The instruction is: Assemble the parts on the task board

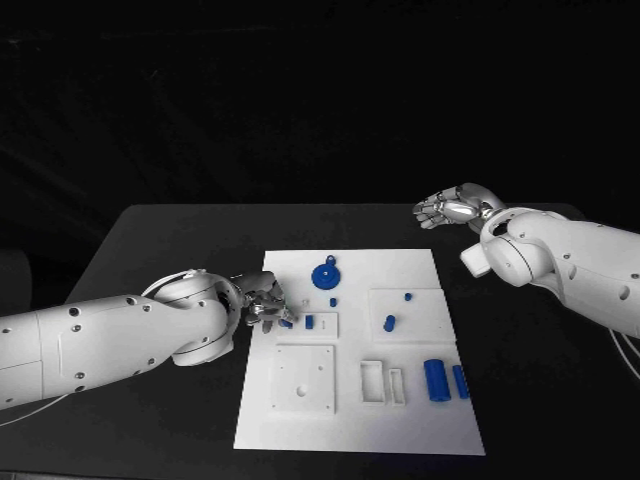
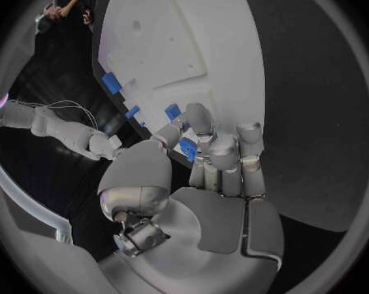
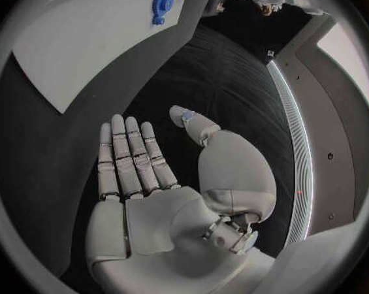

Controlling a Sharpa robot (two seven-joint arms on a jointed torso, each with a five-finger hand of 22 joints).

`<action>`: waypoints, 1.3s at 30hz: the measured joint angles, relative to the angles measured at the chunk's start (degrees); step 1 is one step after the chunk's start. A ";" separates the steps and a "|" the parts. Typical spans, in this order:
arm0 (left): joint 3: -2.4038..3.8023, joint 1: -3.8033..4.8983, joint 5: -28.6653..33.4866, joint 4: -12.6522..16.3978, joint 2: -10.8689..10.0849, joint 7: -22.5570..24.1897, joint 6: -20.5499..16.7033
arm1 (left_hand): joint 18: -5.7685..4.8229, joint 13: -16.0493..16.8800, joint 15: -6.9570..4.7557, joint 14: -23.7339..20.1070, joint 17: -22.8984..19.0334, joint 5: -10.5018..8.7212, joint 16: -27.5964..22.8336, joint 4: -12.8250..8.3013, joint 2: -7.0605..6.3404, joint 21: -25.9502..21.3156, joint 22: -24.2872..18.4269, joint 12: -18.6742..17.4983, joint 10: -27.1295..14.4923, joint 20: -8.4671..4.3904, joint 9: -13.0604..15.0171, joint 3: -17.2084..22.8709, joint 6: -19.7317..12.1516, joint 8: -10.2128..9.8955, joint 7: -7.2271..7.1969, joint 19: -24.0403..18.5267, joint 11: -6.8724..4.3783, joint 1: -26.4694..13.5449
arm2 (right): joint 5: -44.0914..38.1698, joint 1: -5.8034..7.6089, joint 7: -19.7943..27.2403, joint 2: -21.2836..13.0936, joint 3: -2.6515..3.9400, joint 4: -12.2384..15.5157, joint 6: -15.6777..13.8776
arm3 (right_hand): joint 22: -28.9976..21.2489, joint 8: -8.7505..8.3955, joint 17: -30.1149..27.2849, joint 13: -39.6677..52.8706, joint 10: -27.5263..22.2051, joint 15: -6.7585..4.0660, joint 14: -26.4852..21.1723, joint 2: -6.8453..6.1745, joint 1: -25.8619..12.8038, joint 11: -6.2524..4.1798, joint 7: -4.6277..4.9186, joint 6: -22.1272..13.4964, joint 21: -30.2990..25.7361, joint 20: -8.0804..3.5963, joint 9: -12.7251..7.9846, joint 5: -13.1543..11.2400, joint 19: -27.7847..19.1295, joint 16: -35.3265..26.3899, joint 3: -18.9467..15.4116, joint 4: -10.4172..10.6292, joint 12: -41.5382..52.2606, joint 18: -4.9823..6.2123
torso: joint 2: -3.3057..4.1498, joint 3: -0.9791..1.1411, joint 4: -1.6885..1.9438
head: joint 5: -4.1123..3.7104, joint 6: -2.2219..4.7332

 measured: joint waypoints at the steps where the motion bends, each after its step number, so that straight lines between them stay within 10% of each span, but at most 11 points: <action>1: 0.02 0.02 -0.01 0.00 0.03 -0.03 0.20 | 0.00 0.00 0.00 0.00 0.03 0.00 0.00 0.00 -0.06 0.00 0.00 0.00 0.00 0.00 0.03 0.00 0.00 0.00 0.00 0.00 0.00 -0.06 | 0.00 0.00 0.00 0.00 0.00 0.00 0.01 | 0.00 0.00 0.00 0.00 0.00 0.00 0.00 0.00 0.00 0.00 0.00 0.00 -0.19 0.00 -0.03 0.00 0.00 0.00 -0.09 0.09 -0.17 0.00 | 0.00 0.01 0.00 | 0.00 0.00; 39: 0.29 0.30 -1.03 -1.35 1.31 -0.30 3.45 | 0.02 0.09 -0.19 0.19 0.20 -2.00 0.19 0.43 -0.44 0.23 -0.03 0.88 -0.19 0.00 -0.10 0.28 0.43 0.90 -0.18 0.00 -0.20 0.52 | 0.02 -0.07 -0.01 0.05 0.00 0.02 0.22 | 0.12 0.28 -0.13 0.00 0.00 -0.01 0.01 0.22 -0.83 0.00 0.00 0.00 -0.22 0.00 -0.15 0.19 0.00 0.24 -0.56 0.56 -0.22 0.00 | -0.02 0.01 0.00 | -0.01 -0.48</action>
